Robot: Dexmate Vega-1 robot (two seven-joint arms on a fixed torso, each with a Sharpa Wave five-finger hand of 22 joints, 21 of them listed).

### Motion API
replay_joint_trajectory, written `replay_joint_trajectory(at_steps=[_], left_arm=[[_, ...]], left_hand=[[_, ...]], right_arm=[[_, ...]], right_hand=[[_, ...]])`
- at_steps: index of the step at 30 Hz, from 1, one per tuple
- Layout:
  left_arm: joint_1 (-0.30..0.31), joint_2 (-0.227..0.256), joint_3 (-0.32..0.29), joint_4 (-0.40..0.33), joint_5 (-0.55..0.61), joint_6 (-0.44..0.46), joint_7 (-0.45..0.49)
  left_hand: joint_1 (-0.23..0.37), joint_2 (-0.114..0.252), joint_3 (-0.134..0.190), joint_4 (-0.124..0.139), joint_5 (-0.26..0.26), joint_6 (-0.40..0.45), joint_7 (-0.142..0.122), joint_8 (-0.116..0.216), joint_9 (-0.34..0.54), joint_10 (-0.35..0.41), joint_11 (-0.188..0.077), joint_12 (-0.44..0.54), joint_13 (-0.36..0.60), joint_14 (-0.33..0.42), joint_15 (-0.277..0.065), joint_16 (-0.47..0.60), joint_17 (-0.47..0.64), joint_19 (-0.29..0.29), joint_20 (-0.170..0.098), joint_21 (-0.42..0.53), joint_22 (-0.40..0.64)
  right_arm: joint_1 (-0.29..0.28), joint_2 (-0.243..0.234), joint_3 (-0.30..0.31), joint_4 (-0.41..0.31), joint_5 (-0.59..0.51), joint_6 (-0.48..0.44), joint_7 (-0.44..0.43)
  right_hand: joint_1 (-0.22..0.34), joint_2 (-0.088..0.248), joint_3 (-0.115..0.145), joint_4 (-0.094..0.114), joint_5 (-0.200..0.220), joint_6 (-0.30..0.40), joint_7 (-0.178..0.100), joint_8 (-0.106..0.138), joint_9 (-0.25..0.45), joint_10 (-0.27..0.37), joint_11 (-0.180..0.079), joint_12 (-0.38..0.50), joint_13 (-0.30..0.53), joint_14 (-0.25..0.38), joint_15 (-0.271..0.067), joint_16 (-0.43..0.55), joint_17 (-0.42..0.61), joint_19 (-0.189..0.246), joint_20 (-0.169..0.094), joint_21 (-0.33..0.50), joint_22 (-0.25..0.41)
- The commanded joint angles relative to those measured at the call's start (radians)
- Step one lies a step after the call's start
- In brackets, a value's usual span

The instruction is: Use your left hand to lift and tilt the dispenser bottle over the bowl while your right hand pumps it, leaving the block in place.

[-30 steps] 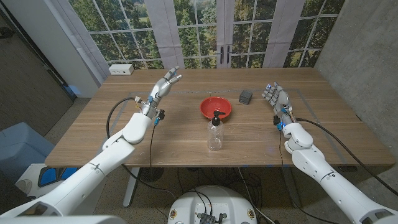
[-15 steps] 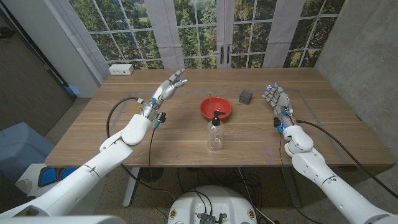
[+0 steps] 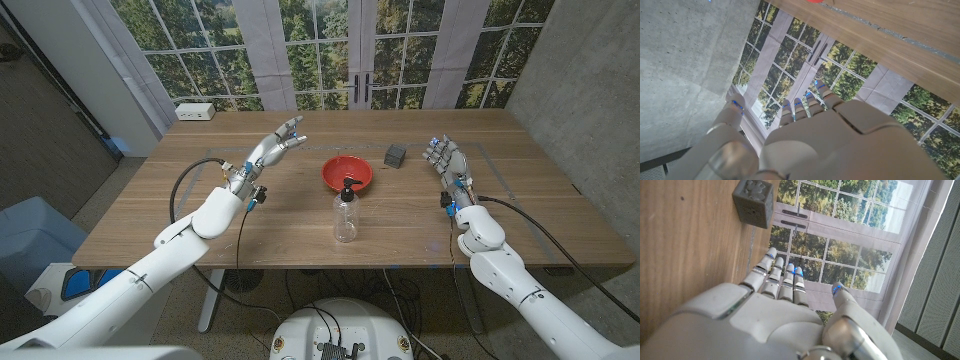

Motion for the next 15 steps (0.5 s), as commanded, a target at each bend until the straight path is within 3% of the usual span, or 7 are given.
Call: replay_joint_trajectory(at_steps=[1,15], left_arm=[[0.038,0.028,-0.012,-0.039,0.011,-0.003,-0.022],[0.062,0.047,-0.015,-0.063,0.015,-0.007,-0.049]], left_hand=[[0.005,-0.013,0.0,-0.01,-0.002,-0.006,-0.005,0.0,0.003,-0.009,-0.006,-0.002,0.003,-0.002,-0.005,-0.001,0.003,0.004,-0.004,-0.002,0.003],[0.011,-0.02,-0.003,-0.022,-0.001,-0.015,-0.004,0.001,0.003,-0.017,-0.009,-0.005,0.003,0.002,-0.008,0.0,0.003,0.009,-0.003,-0.001,0.003]], right_arm=[[-0.024,-0.002,0.004,-0.025,-0.018,0.015,-0.016],[-0.055,0.002,0.011,-0.04,-0.028,0.034,-0.031]], right_hand=[[0.002,0.003,-0.002,-0.006,-0.002,0.011,-0.002,0.002,0.002,0.01,0.002,0.007,0.002,0.002,0.004,0.004,0.005,0.005,0.001,0.005,0.002],[-0.001,0.004,-0.004,-0.01,-0.002,0.014,0.002,0.002,0.002,0.014,0.004,0.008,0.003,0.003,0.003,0.005,0.009,0.008,0.001,0.006,0.002]])
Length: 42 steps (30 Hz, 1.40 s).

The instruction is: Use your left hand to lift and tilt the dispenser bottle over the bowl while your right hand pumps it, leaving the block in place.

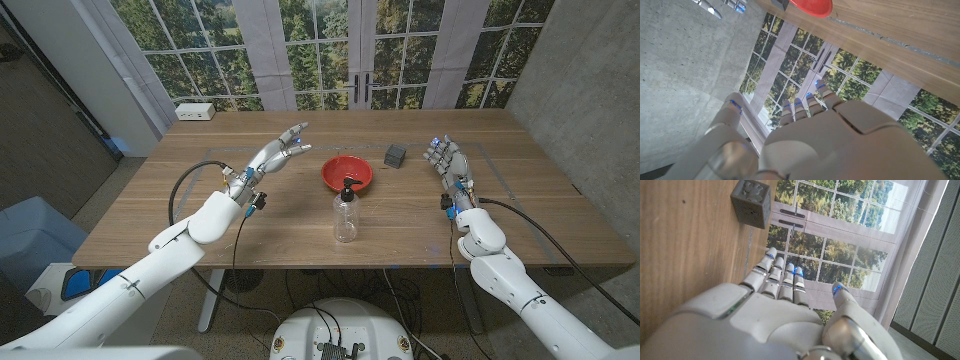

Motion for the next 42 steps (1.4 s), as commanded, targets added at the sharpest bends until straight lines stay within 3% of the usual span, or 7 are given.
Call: replay_joint_trajectory(at_steps=[1,26,42], left_arm=[[0.024,0.018,-0.005,-0.024,0.001,0.001,-0.024],[0.07,0.053,-0.007,-0.071,-0.004,-0.003,-0.071],[0.095,0.085,-0.005,-0.104,0.001,0.002,-0.11]], left_hand=[[0.005,-0.011,0.0,-0.009,-0.001,-0.004,-0.004,0.001,0.003,-0.007,-0.008,-0.002,0.004,0.002,-0.008,0.0,0.003,0.009,-0.003,-0.001,0.003],[0.009,-0.016,-0.005,-0.016,-0.001,-0.006,-0.004,0.004,0.004,-0.008,-0.006,-0.001,0.004,0.003,-0.008,0.0,0.003,0.011,-0.004,-0.002,0.003],[0.011,-0.018,-0.008,-0.018,-0.001,-0.004,-0.005,0.006,0.004,-0.008,-0.007,-0.001,0.004,0.003,-0.009,0.0,0.003,0.01,-0.004,-0.003,0.004]], right_arm=[[-0.029,0.004,0.008,-0.019,-0.005,0.014,-0.014],[-0.058,0.011,0.013,-0.033,-0.019,0.043,-0.021],[-0.112,0.008,0.027,-0.068,-0.036,0.074,-0.037]], right_hand=[[-0.001,0.004,0.0,-0.006,-0.002,0.01,-0.002,0.001,0.002,0.007,-0.003,0.008,0.003,0.003,0.002,0.005,0.005,0.008,0.001,0.006,0.002],[-0.007,0.006,-0.005,-0.011,-0.002,0.014,-0.003,0.0,0.003,0.009,-0.002,0.006,0.005,0.002,0.002,0.007,0.011,0.007,0.002,0.005,0.002],[-0.013,0.005,-0.009,-0.013,-0.003,0.014,-0.001,-0.001,0.003,0.011,0.0,0.006,0.005,0.003,0.003,0.009,0.015,0.007,0.003,0.005,0.003]])
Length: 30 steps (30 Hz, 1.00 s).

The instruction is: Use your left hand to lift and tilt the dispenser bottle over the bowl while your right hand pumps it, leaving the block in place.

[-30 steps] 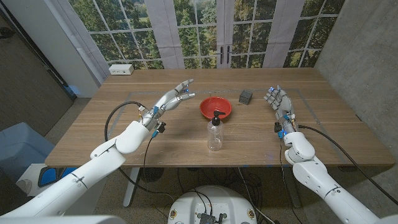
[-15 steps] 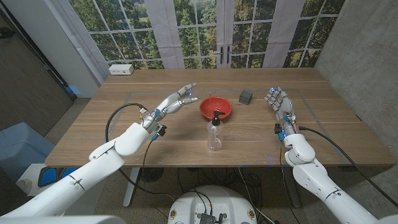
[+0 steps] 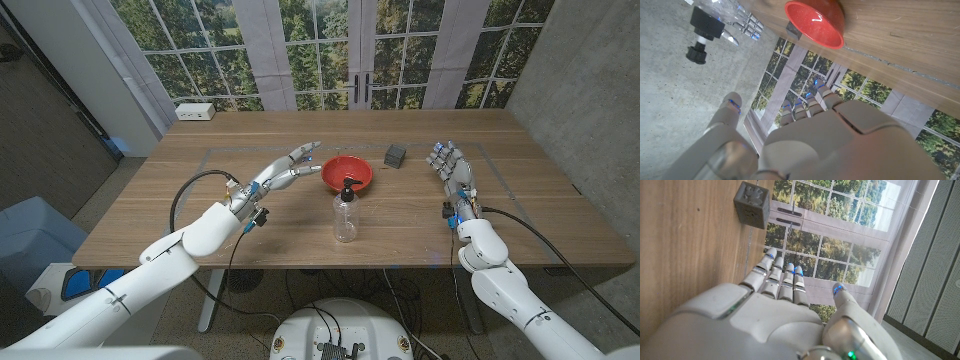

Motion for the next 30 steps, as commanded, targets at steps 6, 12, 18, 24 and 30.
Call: replay_joint_trajectory(at_steps=[6,12,18,24,30], left_arm=[[0.014,0.024,0.007,-0.018,0.005,-0.007,-0.041],[0.007,0.032,0.018,-0.022,0.0,-0.006,-0.069],[-0.003,0.045,0.037,-0.024,-0.005,-0.011,-0.111],[-0.001,0.052,0.041,-0.029,-0.008,-0.007,-0.123],[-0.001,0.055,0.045,-0.036,0.012,-0.006,-0.122]], left_hand=[[0.003,-0.009,0.002,-0.008,-0.001,-0.006,-0.005,0.005,0.004,-0.001,-0.001,-0.002,0.004,0.001,-0.009,0.0,0.004,0.006,-0.002,-0.004,0.004],[0.004,-0.01,0.001,-0.008,-0.001,-0.007,-0.005,0.005,0.004,-0.002,-0.001,-0.002,0.004,0.002,-0.007,0.0,0.004,0.006,-0.002,-0.004,0.004],[0.005,-0.011,0.001,-0.009,-0.001,-0.01,-0.007,0.005,0.004,-0.004,-0.002,-0.003,0.005,0.0,-0.008,-0.001,0.004,0.006,-0.002,-0.004,0.004],[0.008,-0.016,-0.001,-0.013,-0.001,-0.014,-0.006,0.005,0.004,-0.007,0.001,-0.003,0.005,0.005,-0.008,0.001,0.004,0.009,0.0,-0.003,0.004],[0.016,-0.023,-0.002,-0.019,-0.001,-0.015,-0.007,0.007,0.004,-0.002,-0.002,-0.001,0.005,0.015,-0.007,0.005,0.004,0.018,0.003,-0.001,0.004]], right_arm=[[-0.053,0.002,0.011,-0.031,-0.018,0.029,-0.014],[-0.063,-0.001,0.016,-0.042,-0.024,0.03,-0.02],[-0.067,-0.008,0.021,-0.05,-0.027,0.036,-0.011],[-0.072,-0.007,0.023,-0.052,-0.029,0.037,-0.014],[-0.079,-0.008,0.025,-0.057,-0.03,0.039,-0.012]], right_hand=[[-0.006,-0.002,0.0,-0.003,-0.003,0.007,0.003,-0.001,0.003,0.012,0.0,0.005,0.006,0.003,0.002,0.01,0.008,0.006,0.001,0.004,0.003],[-0.007,-0.002,-0.001,-0.003,-0.003,0.007,0.002,-0.002,0.003,0.011,0.001,0.005,0.006,0.003,0.002,0.01,0.009,0.006,0.001,0.004,0.003],[-0.009,-0.002,-0.002,-0.004,-0.003,0.007,0.004,-0.002,0.003,0.011,0.0,0.005,0.007,0.002,0.001,0.01,0.011,0.007,0.0,0.005,0.003],[-0.01,-0.002,-0.003,-0.005,-0.003,0.008,0.004,-0.002,0.003,0.012,0.0,0.005,0.007,0.001,0.003,0.01,0.012,0.006,0.002,0.004,0.003],[-0.011,-0.002,-0.004,-0.005,-0.003,0.008,0.003,-0.002,0.003,0.013,0.0,0.005,0.007,0.002,0.004,0.01,0.013,0.007,0.003,0.005,0.003]])
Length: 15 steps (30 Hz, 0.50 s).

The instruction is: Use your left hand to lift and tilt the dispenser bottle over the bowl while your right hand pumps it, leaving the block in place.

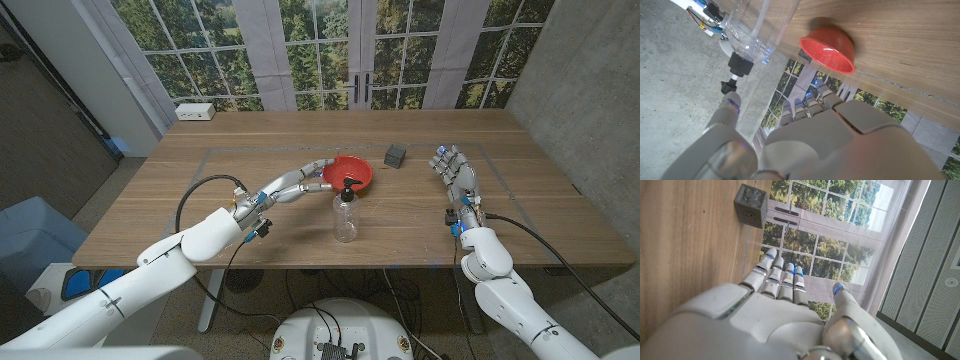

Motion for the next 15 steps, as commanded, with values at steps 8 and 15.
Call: replay_joint_trajectory(at_steps=[8,15], left_arm=[[-0.004,0.025,0.015,-0.032,0.02,0.039,-0.036],[-0.002,0.033,0.018,-0.051,-0.007,0.08,-0.056]], left_hand=[[0.047,-0.05,-0.003,-0.018,-0.001,-0.051,-0.012,0.007,0.006,-0.013,-0.01,-0.004,0.006,0.064,-0.005,0.017,0.005,0.052,0.002,0.012,0.003],[0.062,-0.061,-0.005,-0.018,-0.001,-0.059,-0.005,0.009,0.006,-0.018,-0.013,-0.004,0.006,0.068,-0.008,0.014,0.005,0.06,0.0,0.012,0.003]], right_arm=[[-0.031,-0.002,0.011,-0.025,-0.014,0.009,-0.011],[-0.044,-0.004,0.014,-0.033,-0.025,0.013,-0.015]], right_hand=[[-0.013,-0.002,-0.001,-0.002,-0.003,0.008,0.003,-0.002,0.003,0.011,-0.002,0.004,0.002,0.003,0.004,0.003,0.004,0.006,0.003,0.004,0.003],[-0.015,-0.004,-0.002,-0.003,-0.003,0.01,0.004,-0.002,0.003,0.014,-0.001,0.005,0.002,0.003,0.002,0.002,0.005,0.011,0.002,0.006,0.003]])
